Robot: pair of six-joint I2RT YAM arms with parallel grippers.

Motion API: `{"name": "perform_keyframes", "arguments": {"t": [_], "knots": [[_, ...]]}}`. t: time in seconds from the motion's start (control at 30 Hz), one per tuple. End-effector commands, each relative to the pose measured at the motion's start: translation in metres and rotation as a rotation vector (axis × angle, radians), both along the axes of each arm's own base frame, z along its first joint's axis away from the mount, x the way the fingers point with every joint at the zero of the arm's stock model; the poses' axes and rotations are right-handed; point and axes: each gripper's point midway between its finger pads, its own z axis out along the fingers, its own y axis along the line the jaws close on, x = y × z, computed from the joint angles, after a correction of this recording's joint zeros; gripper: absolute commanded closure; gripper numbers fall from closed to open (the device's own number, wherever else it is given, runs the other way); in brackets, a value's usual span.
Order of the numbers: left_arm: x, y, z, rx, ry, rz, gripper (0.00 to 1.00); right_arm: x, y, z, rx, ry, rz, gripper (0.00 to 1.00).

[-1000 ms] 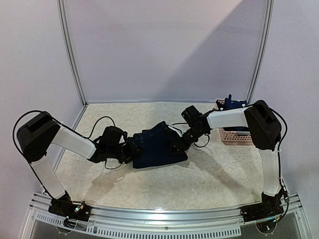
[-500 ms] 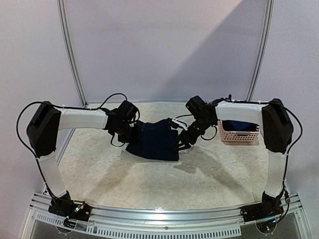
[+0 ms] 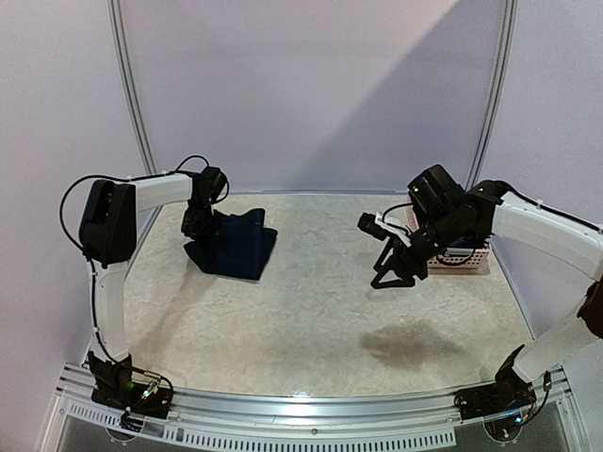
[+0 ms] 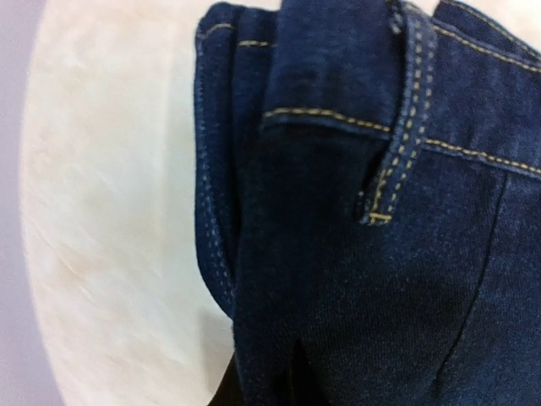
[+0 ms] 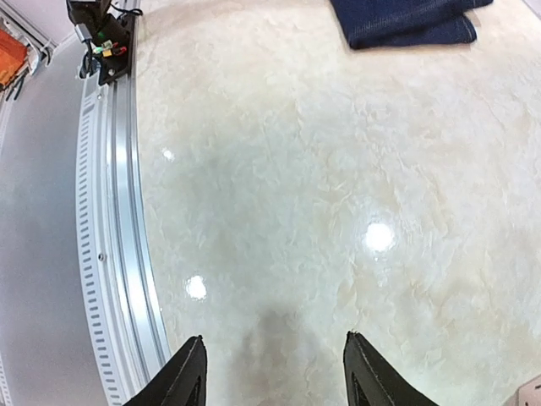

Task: Fold and stack the mixed laundry pile
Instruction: Move the square-folded shorts to the corner of the board.

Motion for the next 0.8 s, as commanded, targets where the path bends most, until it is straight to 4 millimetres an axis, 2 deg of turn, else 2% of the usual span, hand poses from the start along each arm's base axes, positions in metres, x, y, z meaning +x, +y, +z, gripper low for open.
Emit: {"name": "perform_keyframes", "arguments": {"t": [0.0,0.17,0.3,0.4,0.53,0.67,0.77], "knots": [[0.037,0.051,0.011,0.151,0.010,0.020,1.00,-0.010,-0.017,0.004,-0.018,-0.044,-0.004,0.45],[0.068,0.102,0.010,0.208,0.033,0.081,1.00,-0.014,-0.027,0.005,-0.033,-0.068,-0.017,0.45],[0.077,0.141,0.007,0.239,0.030,0.129,1.00,-0.013,-0.036,0.007,-0.046,-0.083,-0.043,0.44],[0.079,0.162,0.008,0.292,0.030,0.129,1.00,-0.011,-0.042,0.009,-0.048,-0.090,-0.060,0.44],[0.090,0.181,0.020,0.422,0.009,0.094,1.00,-0.007,-0.045,0.010,-0.036,-0.089,-0.080,0.44],[0.106,0.195,0.029,0.413,-0.057,0.118,1.00,-0.001,-0.047,0.007,-0.042,-0.089,-0.096,0.44],[0.113,0.197,0.037,0.408,-0.078,0.140,0.74,0.007,-0.053,0.007,-0.053,-0.094,-0.129,0.44]]}}
